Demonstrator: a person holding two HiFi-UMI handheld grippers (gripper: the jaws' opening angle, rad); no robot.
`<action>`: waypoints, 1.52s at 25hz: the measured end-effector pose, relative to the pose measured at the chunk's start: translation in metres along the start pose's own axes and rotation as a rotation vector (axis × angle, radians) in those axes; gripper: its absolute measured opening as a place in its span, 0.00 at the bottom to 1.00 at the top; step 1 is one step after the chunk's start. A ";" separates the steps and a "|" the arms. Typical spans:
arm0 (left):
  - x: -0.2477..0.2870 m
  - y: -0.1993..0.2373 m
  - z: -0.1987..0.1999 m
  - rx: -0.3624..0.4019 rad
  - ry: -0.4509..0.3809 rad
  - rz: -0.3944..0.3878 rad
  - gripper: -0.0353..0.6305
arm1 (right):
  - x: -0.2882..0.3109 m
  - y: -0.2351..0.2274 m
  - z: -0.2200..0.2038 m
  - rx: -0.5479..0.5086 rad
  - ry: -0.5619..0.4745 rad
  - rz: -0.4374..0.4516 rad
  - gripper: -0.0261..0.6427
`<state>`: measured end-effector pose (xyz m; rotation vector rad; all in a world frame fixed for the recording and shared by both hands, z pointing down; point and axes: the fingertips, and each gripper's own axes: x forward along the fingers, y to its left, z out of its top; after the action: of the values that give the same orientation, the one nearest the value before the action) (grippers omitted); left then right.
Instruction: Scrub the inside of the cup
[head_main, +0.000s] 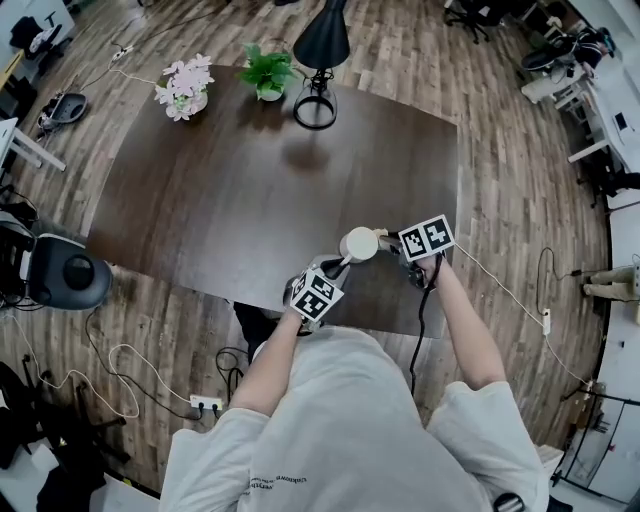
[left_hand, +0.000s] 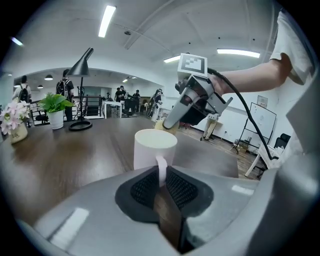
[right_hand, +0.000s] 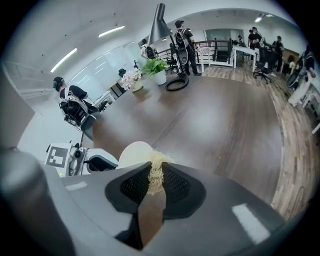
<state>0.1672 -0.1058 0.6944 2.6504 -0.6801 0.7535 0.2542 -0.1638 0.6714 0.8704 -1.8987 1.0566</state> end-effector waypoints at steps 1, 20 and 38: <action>0.000 0.000 0.001 0.003 0.000 0.003 0.12 | -0.001 0.001 -0.004 0.008 -0.009 0.005 0.17; 0.016 0.039 0.015 -0.026 0.044 0.130 0.12 | -0.003 0.046 -0.039 0.074 -0.280 0.091 0.17; -0.068 0.001 0.006 -0.324 -0.193 0.340 0.05 | -0.041 0.062 -0.075 0.000 -0.739 -0.324 0.17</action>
<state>0.1184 -0.0851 0.6519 2.3542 -1.2153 0.4221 0.2434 -0.0632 0.6405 1.6677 -2.2148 0.5656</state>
